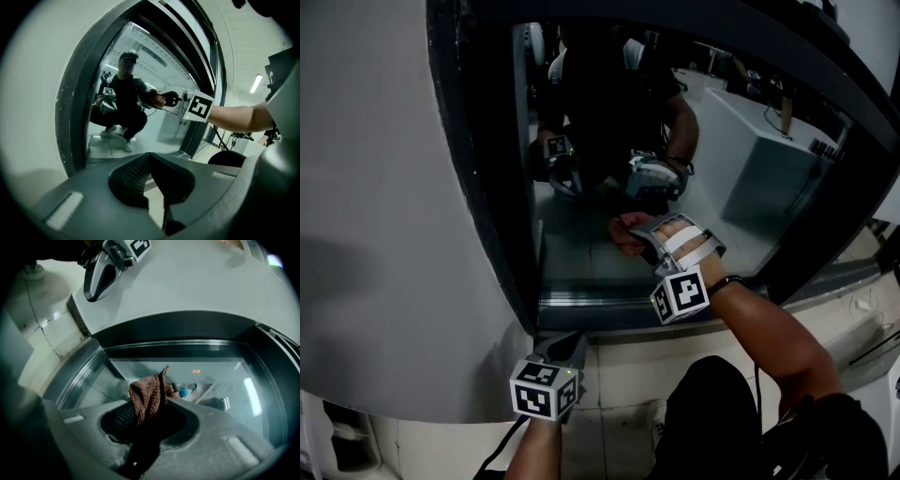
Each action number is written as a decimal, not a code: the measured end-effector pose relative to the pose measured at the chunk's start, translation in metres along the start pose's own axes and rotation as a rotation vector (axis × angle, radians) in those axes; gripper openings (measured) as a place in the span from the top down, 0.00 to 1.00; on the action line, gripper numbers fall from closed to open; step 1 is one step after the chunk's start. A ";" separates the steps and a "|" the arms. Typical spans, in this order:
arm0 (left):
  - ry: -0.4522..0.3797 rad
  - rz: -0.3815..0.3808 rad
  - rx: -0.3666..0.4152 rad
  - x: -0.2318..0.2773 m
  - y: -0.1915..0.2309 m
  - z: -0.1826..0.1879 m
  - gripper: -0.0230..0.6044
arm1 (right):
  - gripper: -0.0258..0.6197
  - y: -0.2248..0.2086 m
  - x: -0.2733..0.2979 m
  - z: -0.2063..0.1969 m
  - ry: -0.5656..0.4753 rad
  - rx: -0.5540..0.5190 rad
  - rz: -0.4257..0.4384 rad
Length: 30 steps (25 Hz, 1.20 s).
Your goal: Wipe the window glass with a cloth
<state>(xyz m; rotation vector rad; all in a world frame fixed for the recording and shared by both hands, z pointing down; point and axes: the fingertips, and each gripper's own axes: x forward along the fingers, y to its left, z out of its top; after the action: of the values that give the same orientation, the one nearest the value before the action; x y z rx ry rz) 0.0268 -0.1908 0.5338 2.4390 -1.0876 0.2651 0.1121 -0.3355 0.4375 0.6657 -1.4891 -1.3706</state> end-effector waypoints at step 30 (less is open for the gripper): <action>0.033 -0.005 0.014 0.017 0.004 -0.008 0.94 | 0.85 -0.291 -0.141 -0.135 0.260 -0.103 -0.634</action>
<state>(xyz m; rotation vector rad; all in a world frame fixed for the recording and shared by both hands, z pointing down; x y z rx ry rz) 0.0358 -0.2003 0.5484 2.4408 -1.0688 0.3113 0.2260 -0.3314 0.1058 1.2670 -1.0255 -1.7316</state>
